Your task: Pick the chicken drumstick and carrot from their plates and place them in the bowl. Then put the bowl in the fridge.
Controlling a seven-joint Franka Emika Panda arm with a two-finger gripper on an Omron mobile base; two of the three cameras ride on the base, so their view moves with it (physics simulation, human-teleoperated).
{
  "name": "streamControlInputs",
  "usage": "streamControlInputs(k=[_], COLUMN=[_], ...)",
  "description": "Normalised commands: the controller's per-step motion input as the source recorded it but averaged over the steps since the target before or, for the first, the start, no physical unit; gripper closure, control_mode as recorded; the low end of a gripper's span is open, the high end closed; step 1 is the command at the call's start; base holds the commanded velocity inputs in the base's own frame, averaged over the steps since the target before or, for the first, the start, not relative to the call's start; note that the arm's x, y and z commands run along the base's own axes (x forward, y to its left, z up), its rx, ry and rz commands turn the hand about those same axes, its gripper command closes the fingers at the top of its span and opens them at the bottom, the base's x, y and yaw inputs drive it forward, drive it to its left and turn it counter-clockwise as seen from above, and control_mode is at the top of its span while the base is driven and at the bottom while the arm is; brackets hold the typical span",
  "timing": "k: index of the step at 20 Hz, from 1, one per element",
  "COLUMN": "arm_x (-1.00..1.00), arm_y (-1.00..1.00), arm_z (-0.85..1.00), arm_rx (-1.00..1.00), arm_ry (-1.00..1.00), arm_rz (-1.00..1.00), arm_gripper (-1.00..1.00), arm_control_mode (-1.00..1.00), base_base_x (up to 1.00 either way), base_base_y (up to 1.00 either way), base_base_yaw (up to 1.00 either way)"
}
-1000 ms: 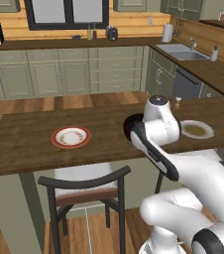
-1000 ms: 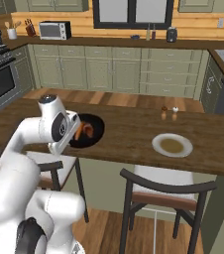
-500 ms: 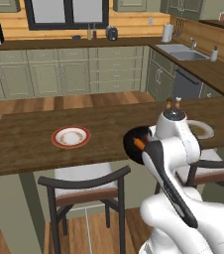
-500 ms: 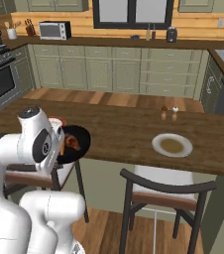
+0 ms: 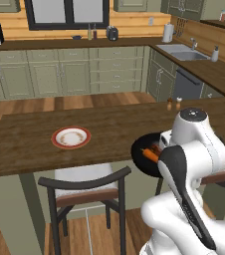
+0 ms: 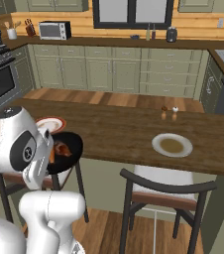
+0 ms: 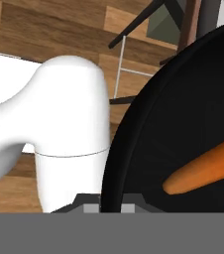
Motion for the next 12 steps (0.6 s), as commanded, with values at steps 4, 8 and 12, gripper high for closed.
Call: streamControlInputs(k=[4, 8, 12], arm_x=[-0.62, -0.31, -0.14], arm_y=[-0.26, -0.11, 0.00], arm_z=[0.09, 0.03, 0.00], arm_rx=[0.00, 0.00, 0.00], arm_ry=[-0.07, -0.20, -0.16], arm_rz=[0.06, 0.00, 0.00], arm_gripper=[1.00, 1.00, 1.00], arm_control_mode=[-1.00, -1.00, -1.00], base_base_x=[0.00, 0.00, 0.00], base_base_y=[0.00, 0.00, 0.00], base_base_yaw=[0.00, 0.00, 0.00])
